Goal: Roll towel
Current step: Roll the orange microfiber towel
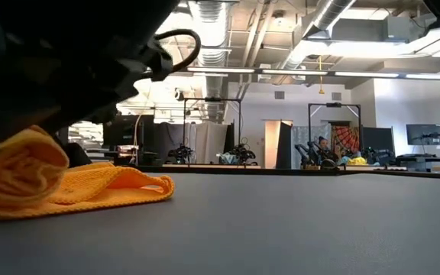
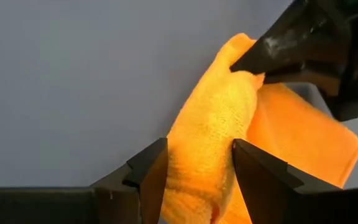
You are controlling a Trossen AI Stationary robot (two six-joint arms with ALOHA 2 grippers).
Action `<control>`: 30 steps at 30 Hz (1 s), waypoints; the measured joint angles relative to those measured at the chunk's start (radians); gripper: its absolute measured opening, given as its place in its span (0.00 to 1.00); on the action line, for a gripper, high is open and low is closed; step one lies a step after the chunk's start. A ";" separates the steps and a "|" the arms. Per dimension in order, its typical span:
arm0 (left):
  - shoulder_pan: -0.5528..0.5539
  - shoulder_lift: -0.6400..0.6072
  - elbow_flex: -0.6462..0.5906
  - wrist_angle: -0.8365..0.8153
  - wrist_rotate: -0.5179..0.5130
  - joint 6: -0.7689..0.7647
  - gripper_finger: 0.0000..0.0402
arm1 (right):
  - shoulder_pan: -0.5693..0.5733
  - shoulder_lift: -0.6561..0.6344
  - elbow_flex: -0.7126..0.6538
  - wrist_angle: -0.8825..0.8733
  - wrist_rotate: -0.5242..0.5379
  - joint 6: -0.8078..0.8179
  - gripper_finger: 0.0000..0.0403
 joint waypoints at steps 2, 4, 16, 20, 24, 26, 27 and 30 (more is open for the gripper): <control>0.000 0.000 0.000 0.000 0.004 0.002 0.02 | -0.002 0.000 0.000 -0.003 -0.017 0.018 0.51; 0.000 0.000 0.000 0.000 0.004 0.019 0.03 | -0.001 0.008 -0.002 0.001 -0.024 0.055 0.50; 0.005 -0.009 0.000 -0.016 0.001 0.204 0.21 | 0.001 0.058 -0.002 0.008 -0.022 0.342 0.08; 0.008 -0.008 0.027 -0.089 -0.003 0.267 0.25 | -0.004 0.058 -0.002 0.004 -0.040 0.398 0.08; 0.009 -0.008 0.078 -0.243 -0.025 0.359 0.27 | -0.007 0.058 -0.002 0.001 -0.063 0.422 0.11; 0.011 -0.008 0.114 -0.334 -0.076 0.401 0.27 | -0.006 0.058 -0.002 0.002 -0.063 0.422 0.11; 0.011 -0.008 0.130 -0.379 -0.109 0.421 0.27 | -0.006 0.058 -0.002 0.001 -0.063 0.423 0.11; 0.011 -0.008 0.174 -0.484 -0.211 0.493 0.27 | -0.006 0.059 -0.002 -0.003 -0.064 0.441 0.11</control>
